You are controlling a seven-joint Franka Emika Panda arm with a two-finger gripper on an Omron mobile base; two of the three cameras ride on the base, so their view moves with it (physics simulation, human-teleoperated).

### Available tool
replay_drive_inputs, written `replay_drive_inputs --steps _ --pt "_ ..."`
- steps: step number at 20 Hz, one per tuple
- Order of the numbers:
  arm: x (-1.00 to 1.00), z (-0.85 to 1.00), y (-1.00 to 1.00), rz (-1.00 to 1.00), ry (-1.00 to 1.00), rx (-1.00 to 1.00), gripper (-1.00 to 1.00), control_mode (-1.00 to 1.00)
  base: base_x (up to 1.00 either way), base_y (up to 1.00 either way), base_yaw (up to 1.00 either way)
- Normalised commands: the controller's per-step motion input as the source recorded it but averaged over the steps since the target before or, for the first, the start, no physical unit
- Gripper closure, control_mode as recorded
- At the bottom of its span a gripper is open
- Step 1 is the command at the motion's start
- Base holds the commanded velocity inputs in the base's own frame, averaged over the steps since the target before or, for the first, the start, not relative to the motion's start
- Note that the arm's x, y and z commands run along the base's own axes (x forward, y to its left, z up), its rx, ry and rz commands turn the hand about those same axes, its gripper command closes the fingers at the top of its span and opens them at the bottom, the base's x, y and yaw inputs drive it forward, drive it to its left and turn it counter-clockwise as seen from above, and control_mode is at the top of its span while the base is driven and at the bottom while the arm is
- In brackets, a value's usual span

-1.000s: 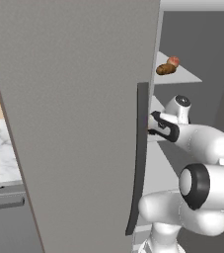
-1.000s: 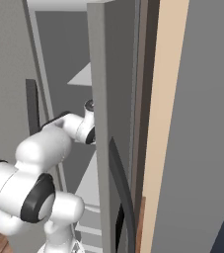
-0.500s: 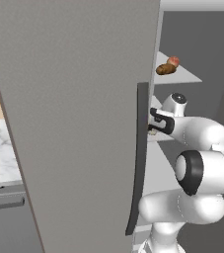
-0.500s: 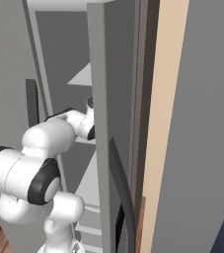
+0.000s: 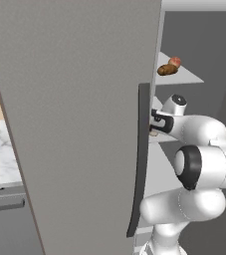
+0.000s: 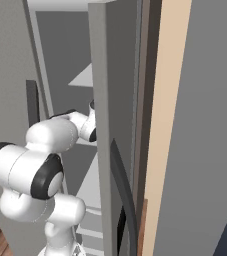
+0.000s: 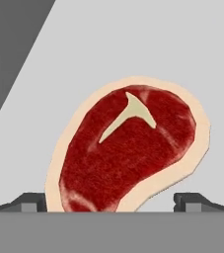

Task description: Take the steak, potato, and peach from the freezer and place them in the bowl on the counter.

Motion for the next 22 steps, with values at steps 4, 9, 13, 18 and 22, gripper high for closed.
replay_drive_inputs --steps 4,9,13,18,22 --pt "0.0 -0.19 0.0 0.0 0.0 0.0 -1.0 -1.0 0.0 0.0 0.0" --pt "0.07 -0.09 0.0 0.0 0.0 0.0 -1.0 -1.0 0.0 0.0 0.0" --pt "0.1 -0.03 0.0 0.0 0.0 0.0 -1.0 -1.0 0.0 0.0 0.0" --pt "0.13 -0.03 0.0 0.0 -0.01 0.0 -1.0 -1.0 0.0 0.0 0.0" --pt "0.17 0.0 0.0 0.0 -0.03 0.0 -1.0 -1.0 0.0 0.0 0.0"
